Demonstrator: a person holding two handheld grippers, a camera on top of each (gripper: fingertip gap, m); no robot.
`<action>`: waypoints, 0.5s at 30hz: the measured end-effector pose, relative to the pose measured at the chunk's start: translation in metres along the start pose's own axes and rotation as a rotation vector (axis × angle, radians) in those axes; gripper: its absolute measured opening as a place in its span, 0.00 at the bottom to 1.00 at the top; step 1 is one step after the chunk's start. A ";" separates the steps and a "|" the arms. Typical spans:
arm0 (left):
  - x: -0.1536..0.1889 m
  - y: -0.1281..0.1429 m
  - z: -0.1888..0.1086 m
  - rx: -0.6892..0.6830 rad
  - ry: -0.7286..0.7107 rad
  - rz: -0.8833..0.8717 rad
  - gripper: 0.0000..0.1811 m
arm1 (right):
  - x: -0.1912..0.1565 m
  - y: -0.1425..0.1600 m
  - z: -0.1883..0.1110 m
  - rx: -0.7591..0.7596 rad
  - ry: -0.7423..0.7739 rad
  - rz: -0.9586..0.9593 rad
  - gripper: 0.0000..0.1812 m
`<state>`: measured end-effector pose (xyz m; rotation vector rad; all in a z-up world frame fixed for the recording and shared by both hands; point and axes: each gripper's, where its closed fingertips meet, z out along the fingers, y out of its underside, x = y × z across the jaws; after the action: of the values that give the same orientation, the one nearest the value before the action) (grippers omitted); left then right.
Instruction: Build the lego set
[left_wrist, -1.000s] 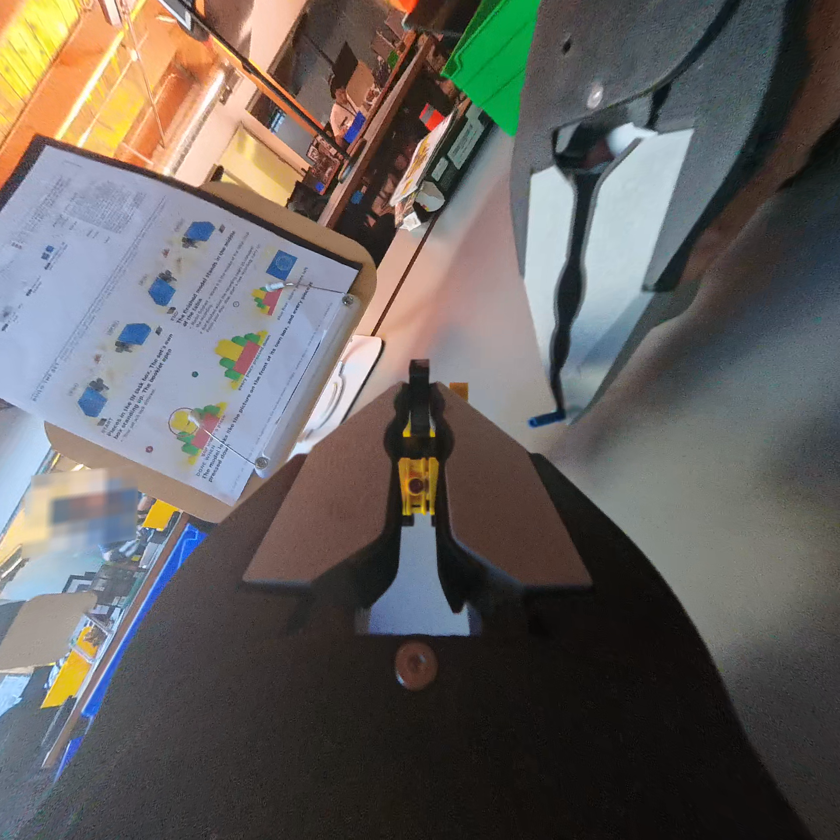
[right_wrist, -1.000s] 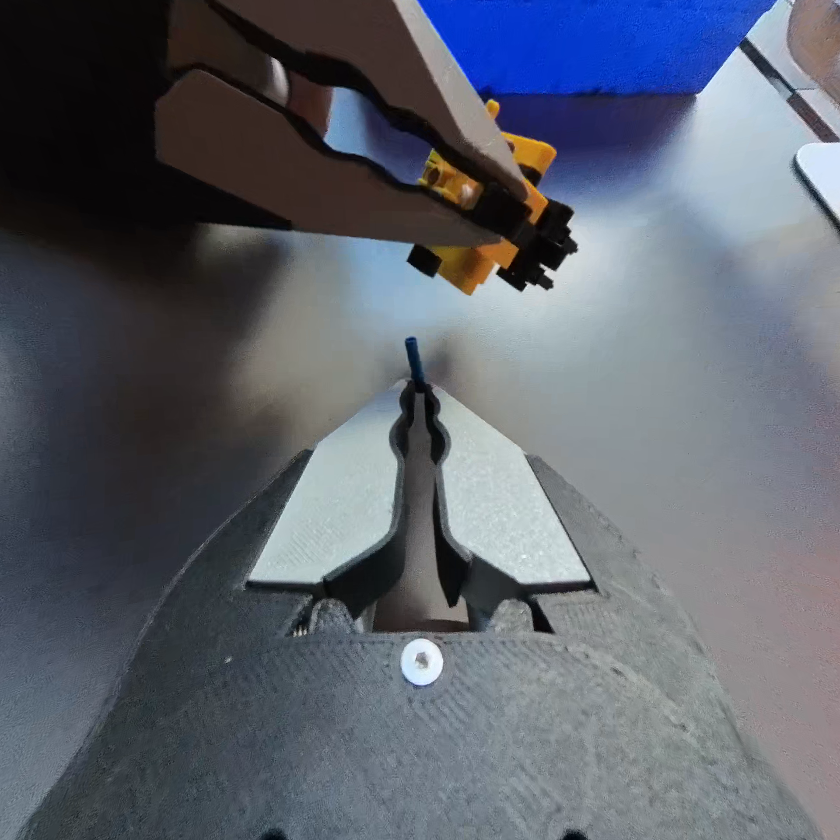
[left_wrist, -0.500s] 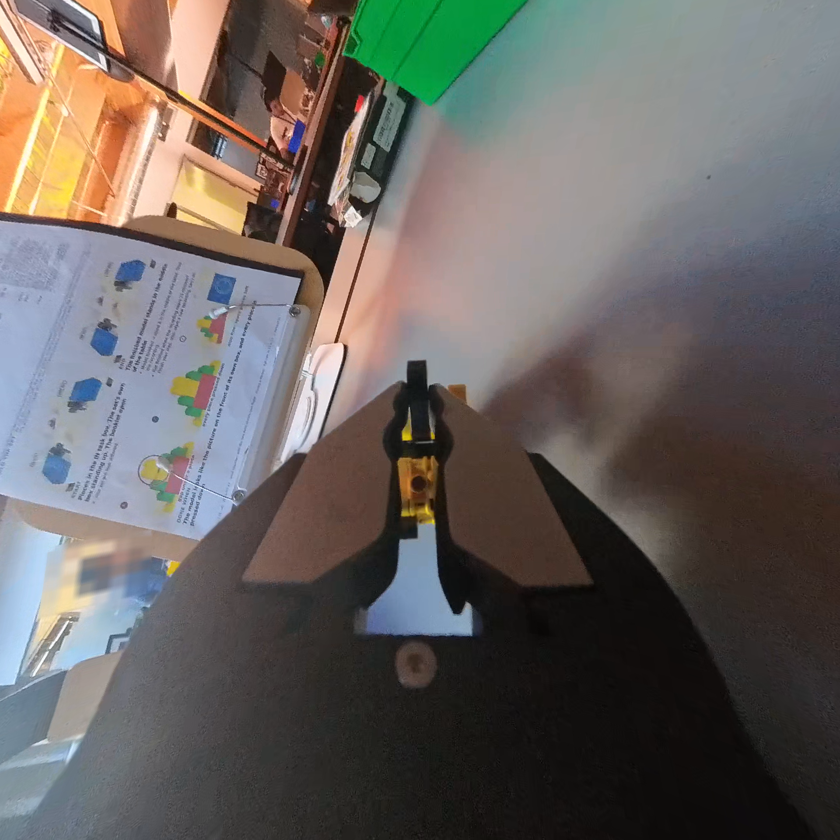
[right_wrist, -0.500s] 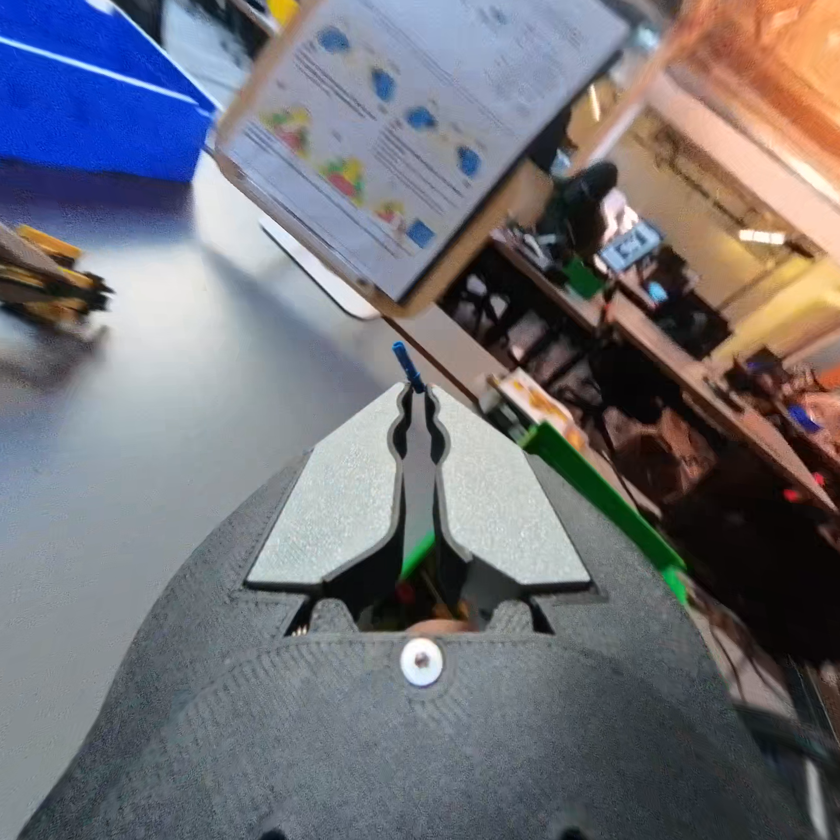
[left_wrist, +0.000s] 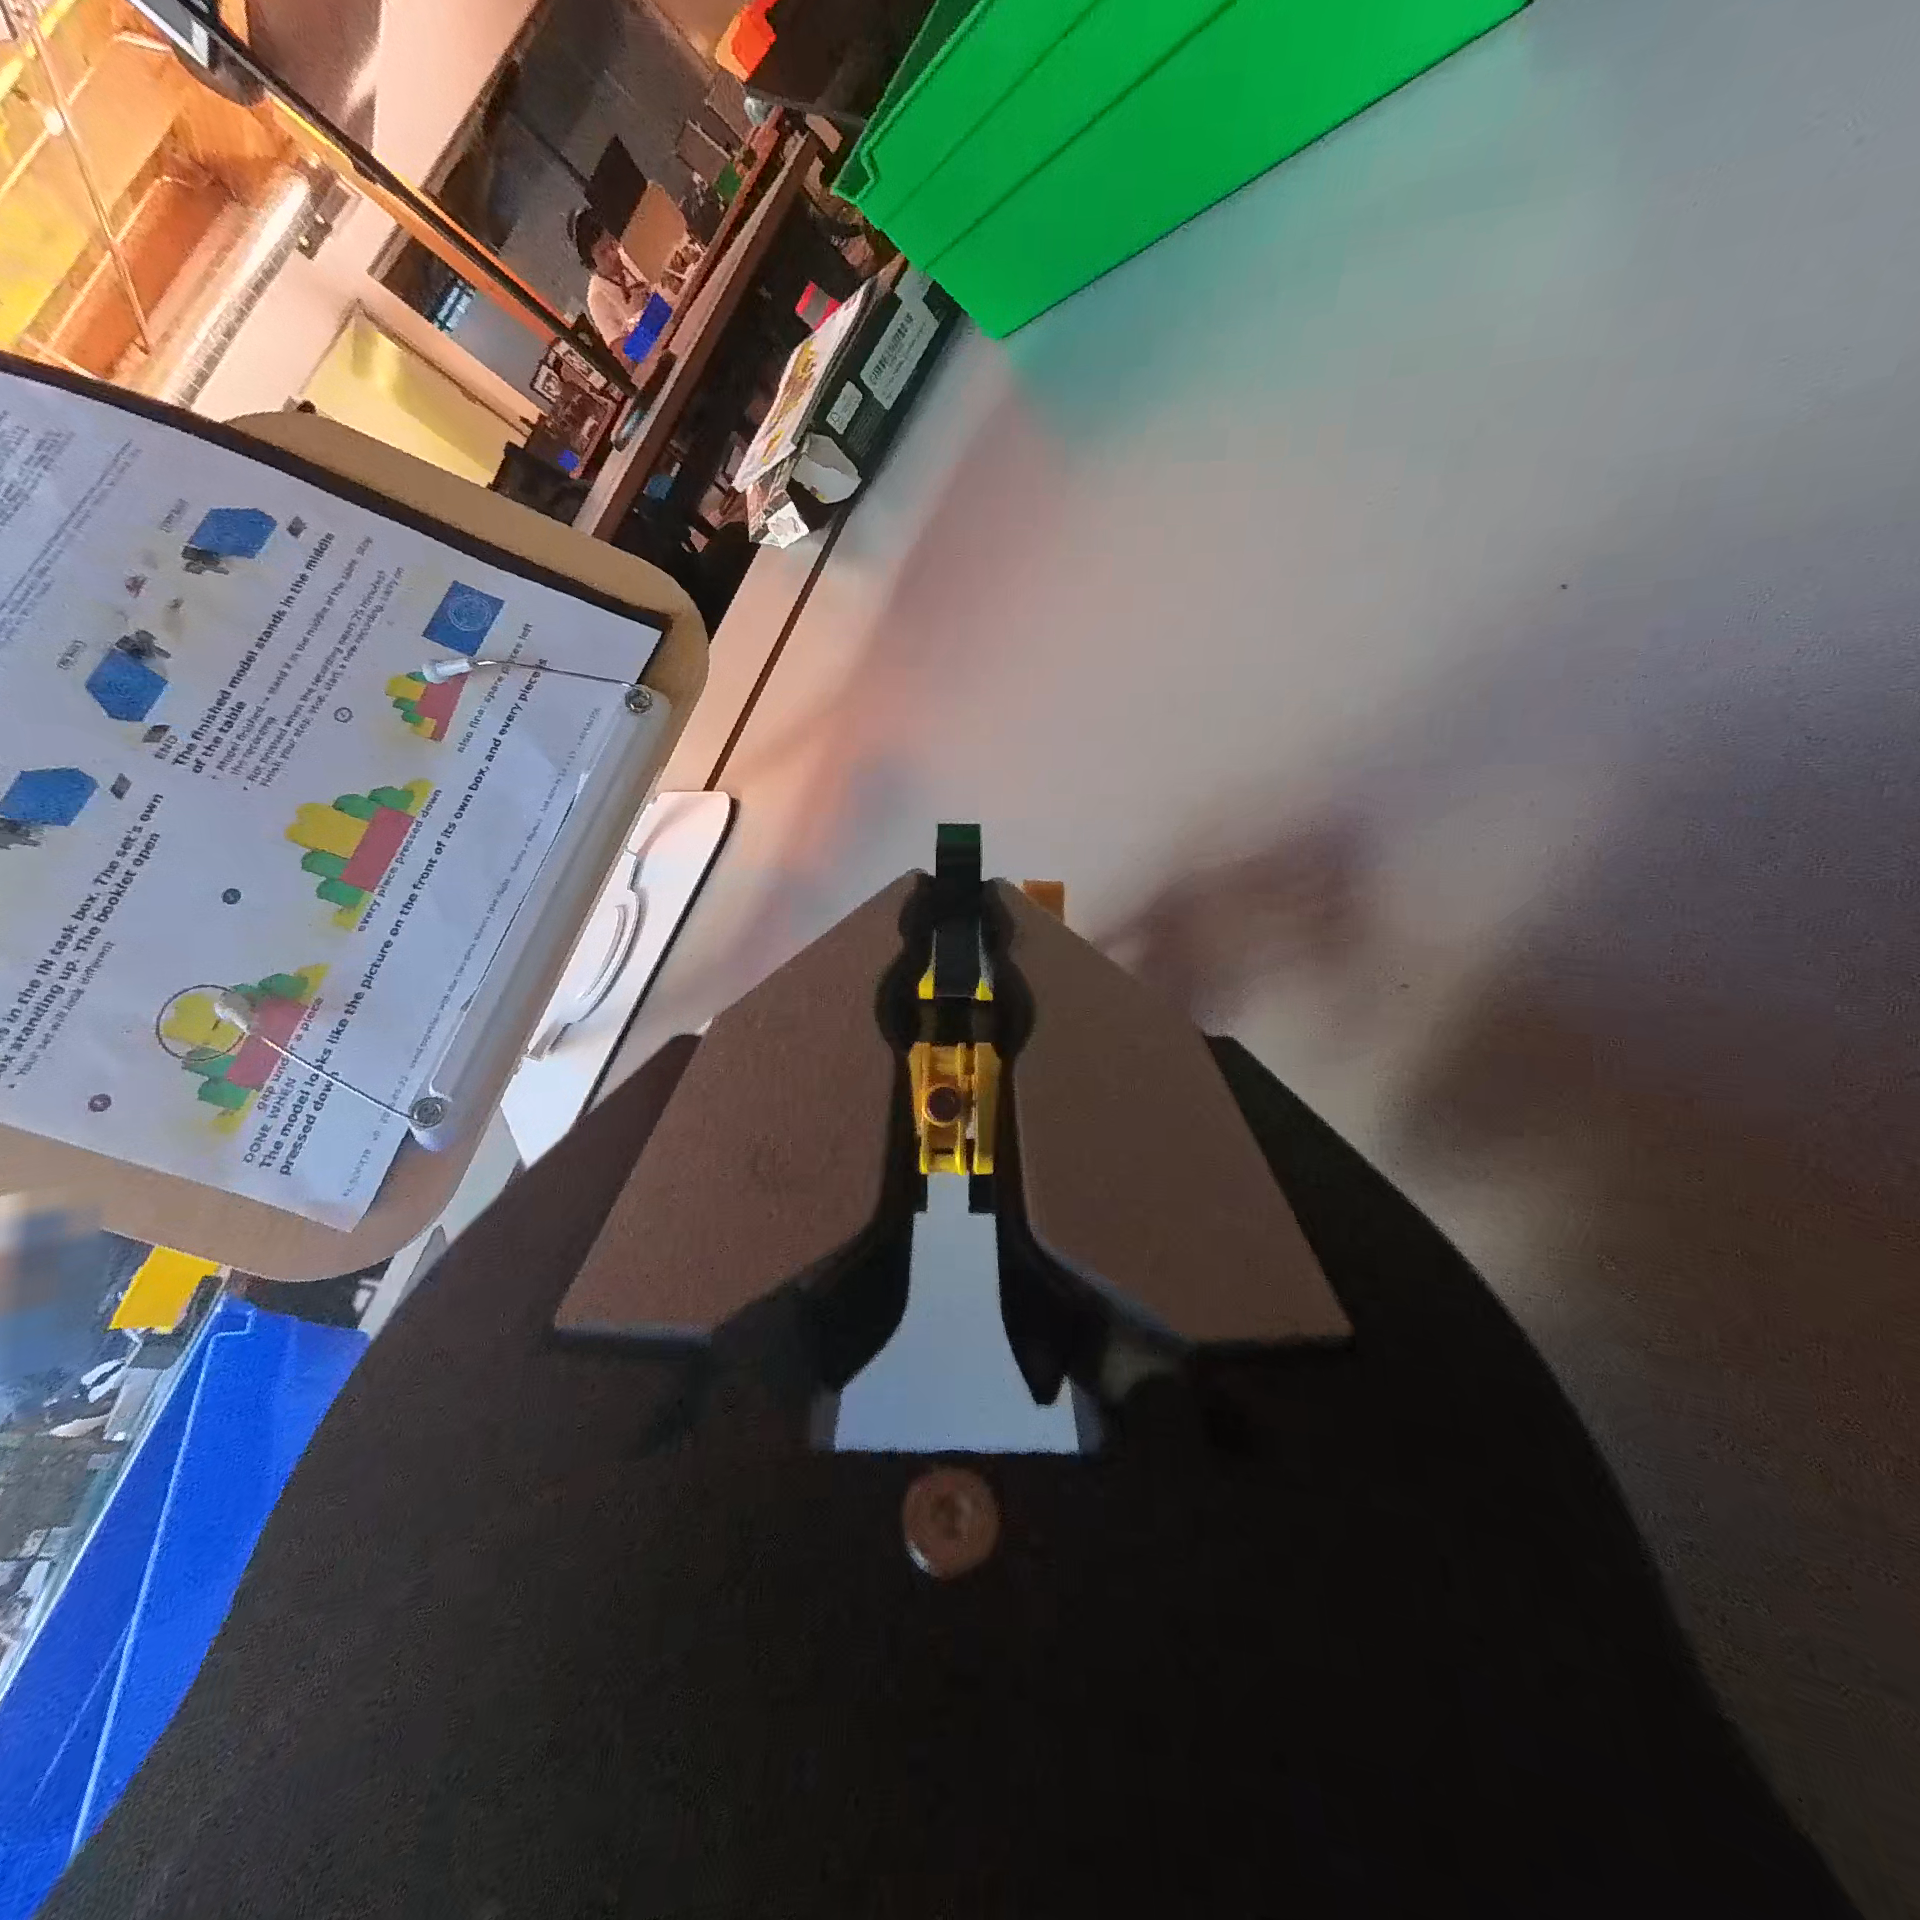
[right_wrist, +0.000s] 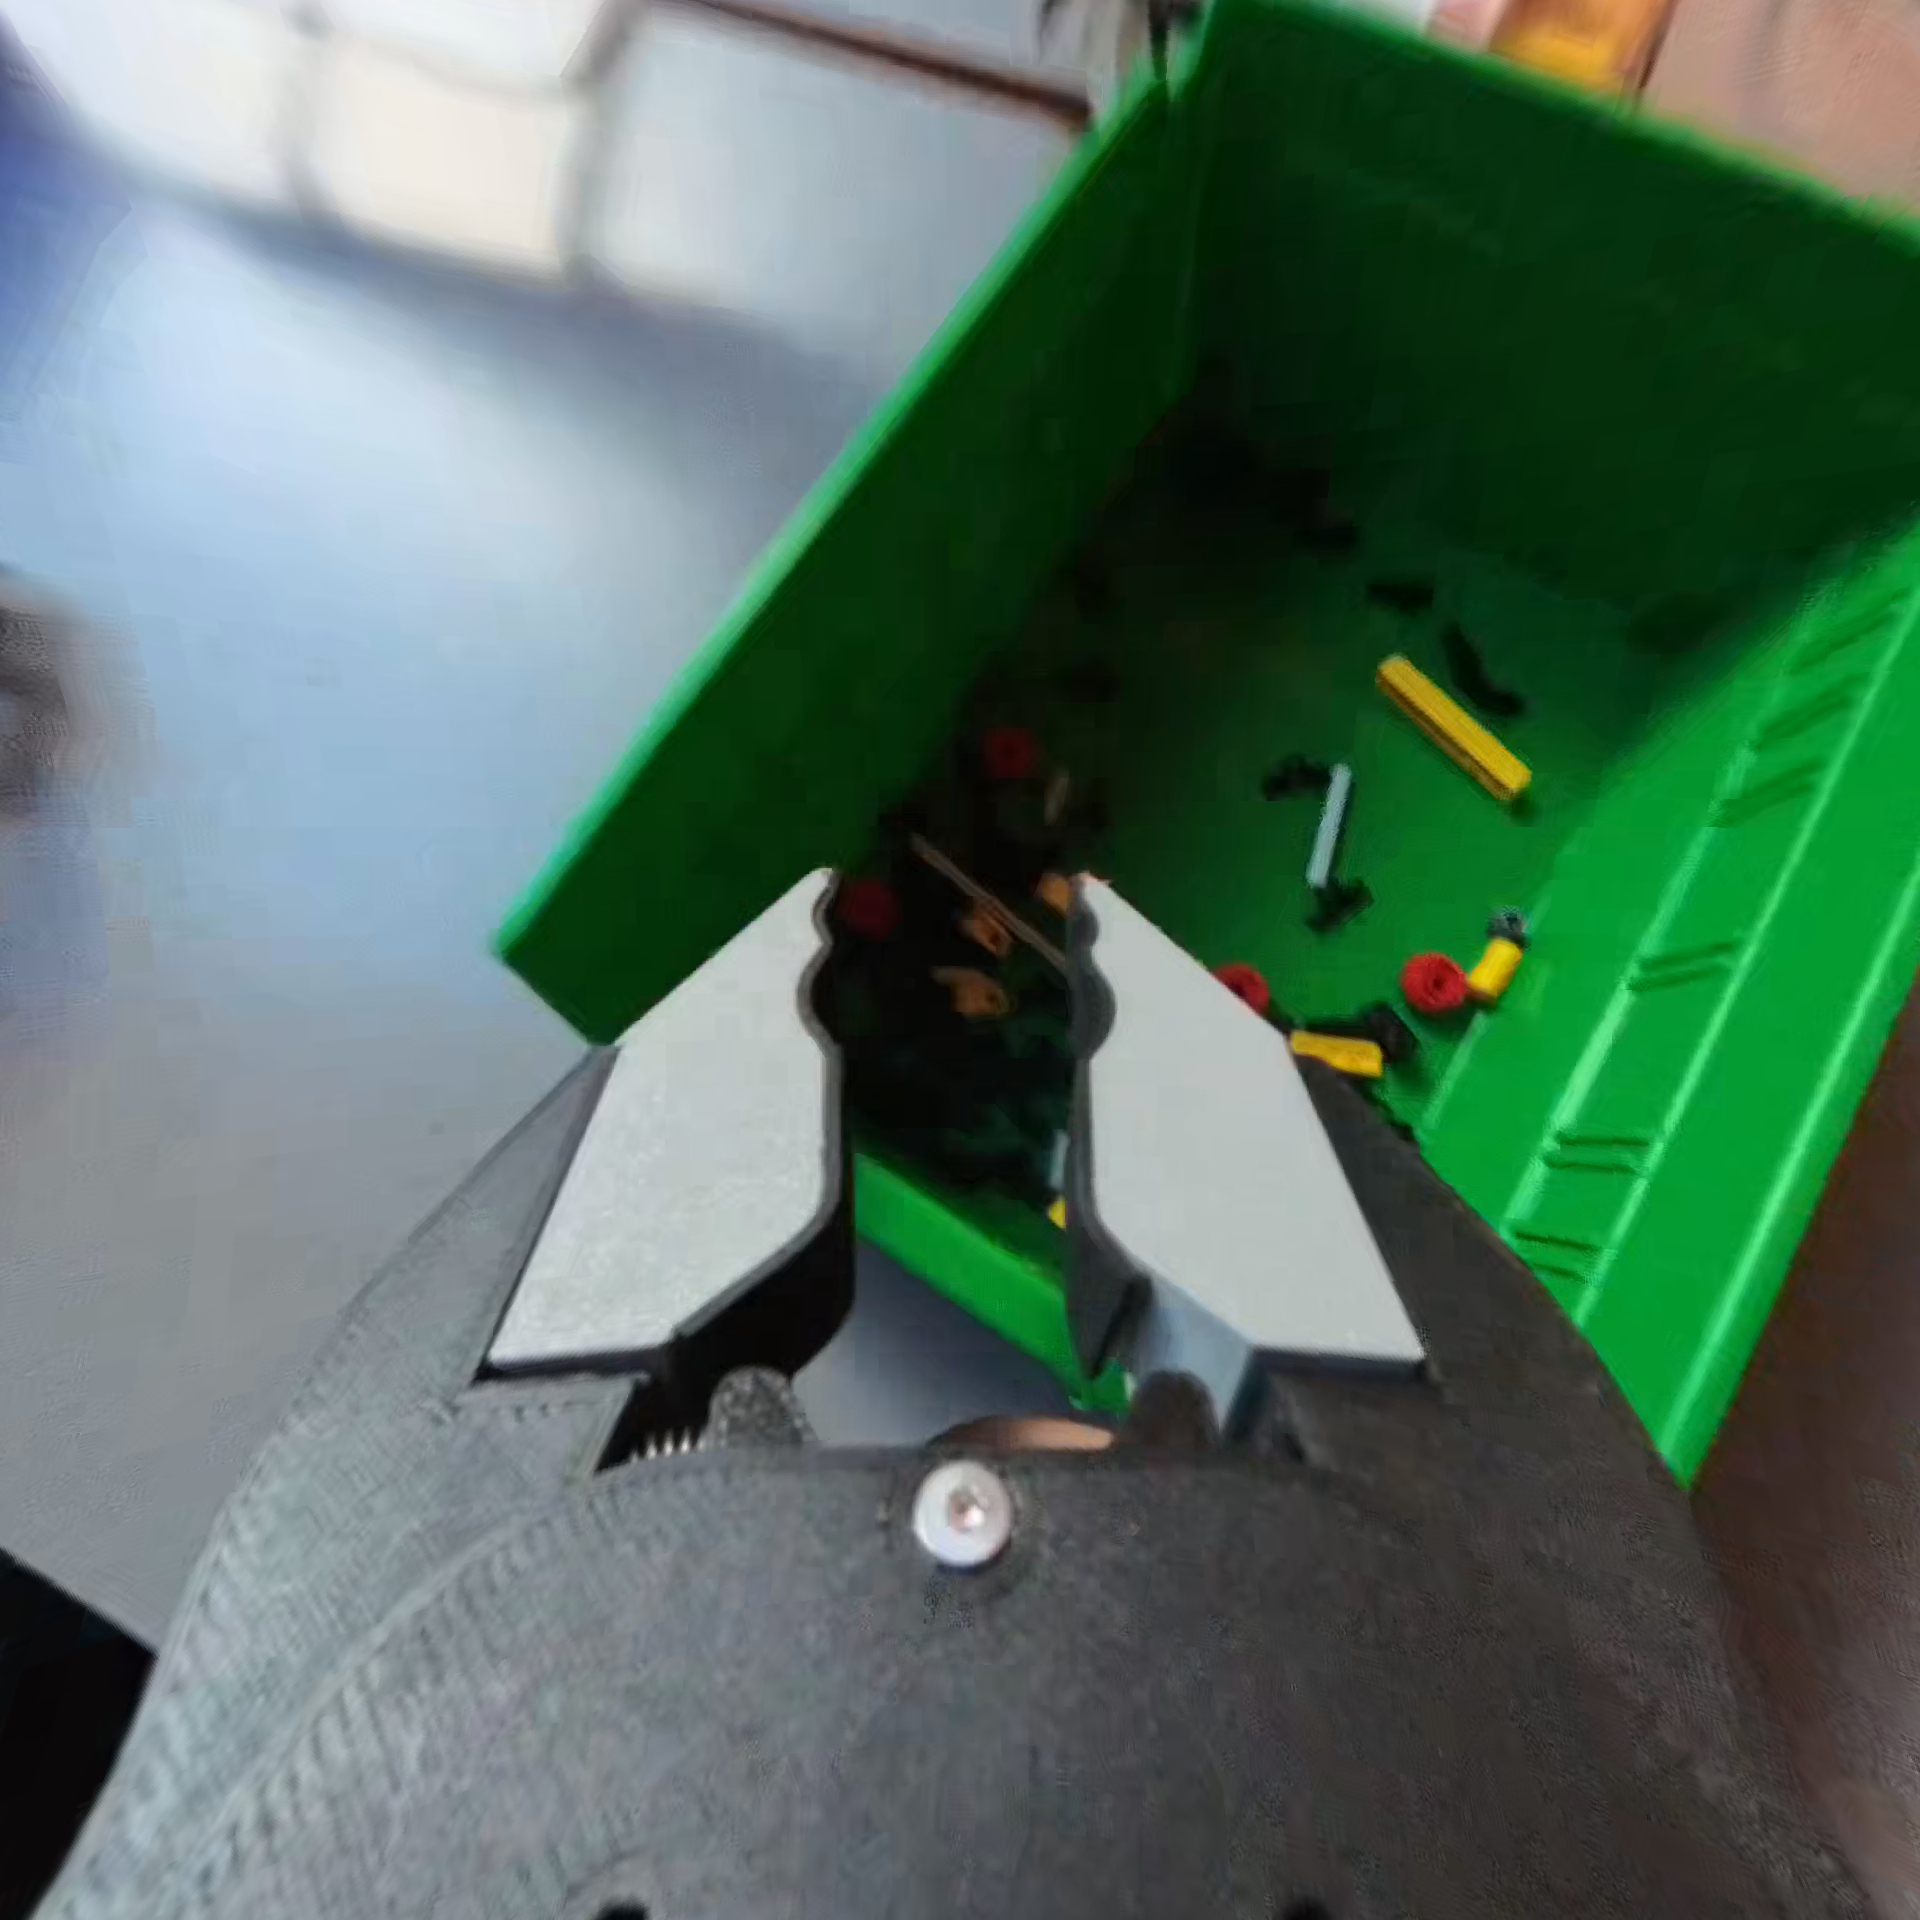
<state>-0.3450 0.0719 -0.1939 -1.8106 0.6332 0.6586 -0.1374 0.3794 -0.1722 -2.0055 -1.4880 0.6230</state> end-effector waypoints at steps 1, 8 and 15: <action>0.000 -0.002 0.000 0.012 0.008 -0.011 0.03 | -0.015 -0.022 -0.013 0.130 -0.066 0.039 0.26; 0.002 -0.018 -0.005 0.172 0.044 -0.017 0.03 | -0.221 -0.082 -0.024 0.425 -0.589 -0.289 0.27; -0.005 -0.005 -0.002 0.126 0.039 -0.113 0.02 | -0.311 -0.077 0.089 0.353 -0.638 -0.346 0.32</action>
<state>-0.3446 0.0719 -0.1866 -1.7313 0.5814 0.4976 -0.3354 0.1126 -0.1739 -1.2893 -1.8575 1.3428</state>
